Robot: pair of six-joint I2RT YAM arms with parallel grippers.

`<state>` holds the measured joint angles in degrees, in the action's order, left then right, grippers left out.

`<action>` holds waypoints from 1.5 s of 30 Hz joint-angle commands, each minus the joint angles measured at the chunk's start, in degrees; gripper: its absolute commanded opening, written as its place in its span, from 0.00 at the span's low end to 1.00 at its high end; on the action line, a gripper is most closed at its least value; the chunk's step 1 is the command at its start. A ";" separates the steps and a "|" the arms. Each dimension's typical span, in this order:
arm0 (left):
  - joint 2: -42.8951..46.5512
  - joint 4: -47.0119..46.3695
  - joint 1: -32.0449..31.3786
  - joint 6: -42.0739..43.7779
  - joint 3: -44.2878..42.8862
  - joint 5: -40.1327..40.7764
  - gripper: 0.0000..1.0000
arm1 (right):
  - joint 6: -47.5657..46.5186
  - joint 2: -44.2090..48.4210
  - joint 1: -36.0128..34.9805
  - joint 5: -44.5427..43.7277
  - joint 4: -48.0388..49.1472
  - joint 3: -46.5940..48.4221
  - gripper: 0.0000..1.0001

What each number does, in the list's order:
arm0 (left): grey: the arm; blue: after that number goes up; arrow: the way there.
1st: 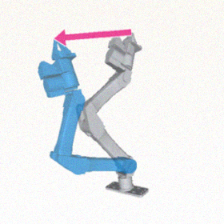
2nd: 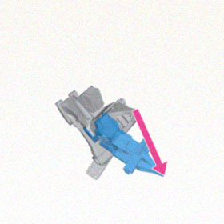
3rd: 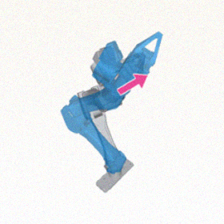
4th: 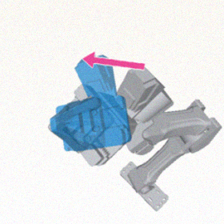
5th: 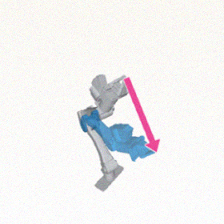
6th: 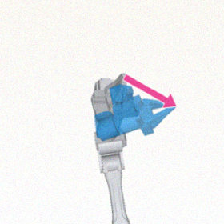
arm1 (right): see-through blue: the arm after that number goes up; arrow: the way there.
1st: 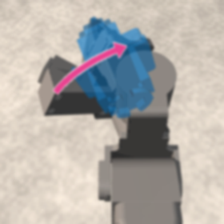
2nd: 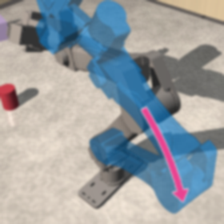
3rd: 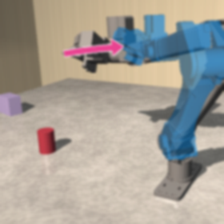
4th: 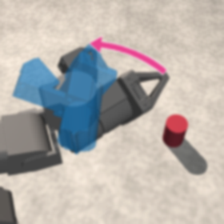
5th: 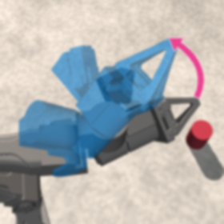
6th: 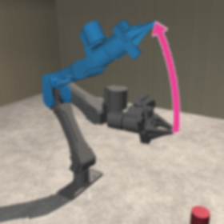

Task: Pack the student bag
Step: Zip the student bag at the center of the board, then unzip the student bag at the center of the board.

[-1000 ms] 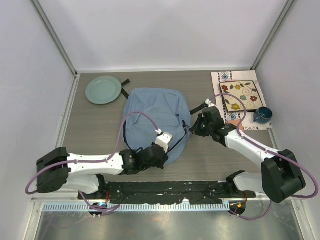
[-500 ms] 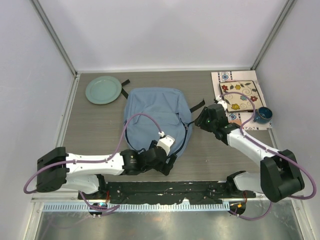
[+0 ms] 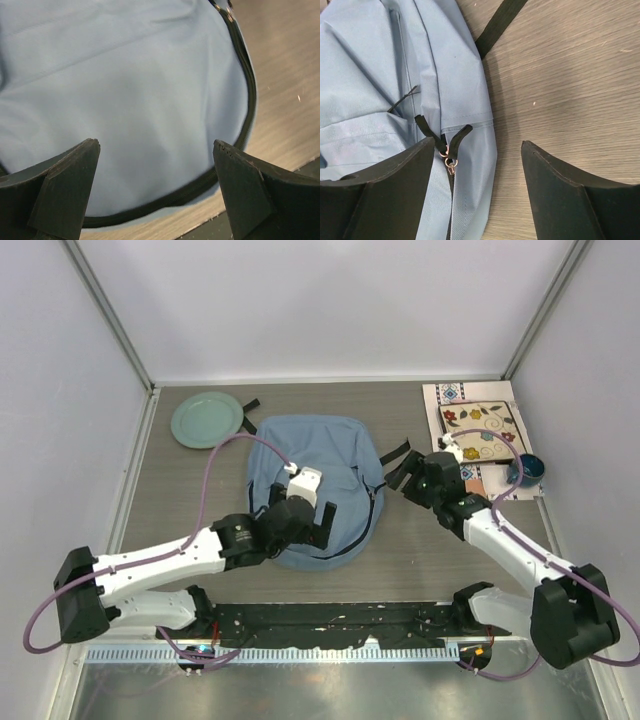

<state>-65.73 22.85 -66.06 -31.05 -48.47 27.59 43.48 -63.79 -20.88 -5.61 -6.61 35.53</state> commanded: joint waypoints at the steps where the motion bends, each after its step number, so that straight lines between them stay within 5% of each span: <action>1: 1.05 1.41 4.00 -0.68 -3.47 2.38 1.00 | 2.92 -2.91 -0.03 6.82 3.97 1.38 0.78; 13: -5.54 7.02 13.94 -1.92 -15.14 -0.35 1.00 | 6.69 -8.36 -0.03 17.02 11.97 1.56 0.82; 19: -12.04 9.40 15.00 0.55 -22.45 -2.19 0.99 | 10.83 -11.26 -0.03 18.79 20.75 -1.34 0.82; 25: -18.81 11.59 15.17 0.81 -30.00 -4.21 0.99 | 8.82 -17.94 -0.03 17.82 18.75 0.77 0.81; 27: -21.71 12.91 15.17 1.34 -32.29 -4.30 1.00 | 7.50 -19.61 -0.03 18.35 18.57 0.33 0.78; 36: -32.60 18.80 15.17 4.41 -42.92 -4.92 1.00 | 8.37 -20.67 -0.03 23.62 27.43 -8.71 0.22; 40: -37.44 21.18 15.17 5.73 -47.76 -5.36 0.99 | 9.07 -21.38 -0.12 23.19 29.46 -10.74 0.12; 45: -41.57 22.40 15.26 6.88 -50.49 -1.59 0.99 | 7.23 -20.24 -0.03 20.81 26.22 -10.22 0.12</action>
<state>-105.75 42.24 -51.20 -26.17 -95.59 23.05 52.71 -84.27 -20.78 16.78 22.61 25.54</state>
